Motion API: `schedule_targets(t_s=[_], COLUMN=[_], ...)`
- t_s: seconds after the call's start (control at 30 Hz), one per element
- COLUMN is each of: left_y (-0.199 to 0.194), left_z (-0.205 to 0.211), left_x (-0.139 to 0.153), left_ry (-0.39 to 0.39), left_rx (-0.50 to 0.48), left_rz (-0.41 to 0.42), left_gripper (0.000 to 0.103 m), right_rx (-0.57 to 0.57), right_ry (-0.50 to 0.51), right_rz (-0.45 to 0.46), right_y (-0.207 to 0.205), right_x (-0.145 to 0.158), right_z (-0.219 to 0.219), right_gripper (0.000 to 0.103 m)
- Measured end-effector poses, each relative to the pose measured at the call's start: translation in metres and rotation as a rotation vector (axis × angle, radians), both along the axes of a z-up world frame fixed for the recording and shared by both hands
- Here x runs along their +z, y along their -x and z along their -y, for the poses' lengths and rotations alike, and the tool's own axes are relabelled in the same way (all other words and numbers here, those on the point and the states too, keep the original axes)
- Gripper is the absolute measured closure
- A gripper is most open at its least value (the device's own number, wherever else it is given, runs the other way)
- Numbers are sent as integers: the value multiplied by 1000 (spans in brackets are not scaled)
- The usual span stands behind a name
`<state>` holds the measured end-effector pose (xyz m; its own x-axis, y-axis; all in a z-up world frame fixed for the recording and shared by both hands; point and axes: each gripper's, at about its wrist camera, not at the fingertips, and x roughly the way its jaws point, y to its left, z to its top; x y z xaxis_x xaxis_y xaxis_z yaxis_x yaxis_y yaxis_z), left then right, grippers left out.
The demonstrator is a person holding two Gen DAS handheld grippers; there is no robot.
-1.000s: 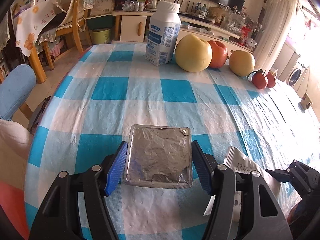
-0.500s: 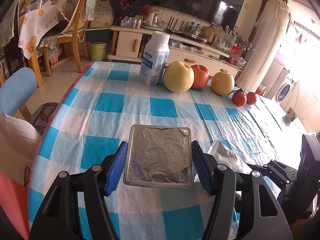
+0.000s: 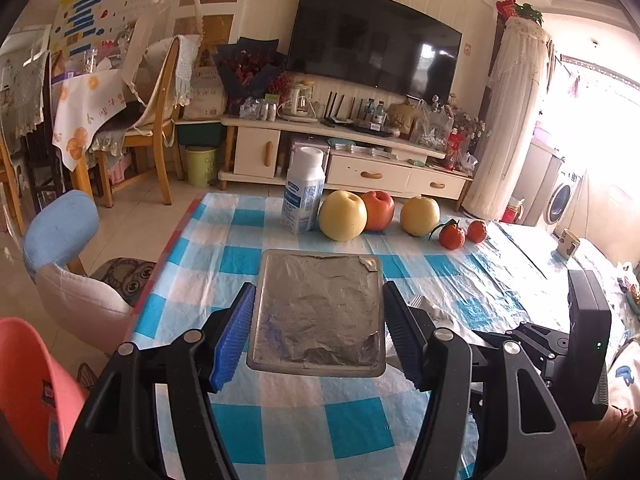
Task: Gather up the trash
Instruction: 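Lift and carry the foil packet and wipes pack over the pink basin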
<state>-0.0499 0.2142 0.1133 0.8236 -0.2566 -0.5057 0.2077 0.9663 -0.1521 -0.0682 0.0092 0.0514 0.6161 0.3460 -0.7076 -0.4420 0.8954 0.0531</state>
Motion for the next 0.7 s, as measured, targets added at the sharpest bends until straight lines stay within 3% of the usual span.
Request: schedule_targets(t_s=[0.7], left_y=[35], left_z=[-57], left_x=[27], left_ry=[-27], left_rx=[113], left_rz=[114], left_gripper=[39], right_rx=[-7], right_ry=[65], right_rz=[32], right_y=[27], right_x=[10], right_z=[-38], right_gripper=[25])
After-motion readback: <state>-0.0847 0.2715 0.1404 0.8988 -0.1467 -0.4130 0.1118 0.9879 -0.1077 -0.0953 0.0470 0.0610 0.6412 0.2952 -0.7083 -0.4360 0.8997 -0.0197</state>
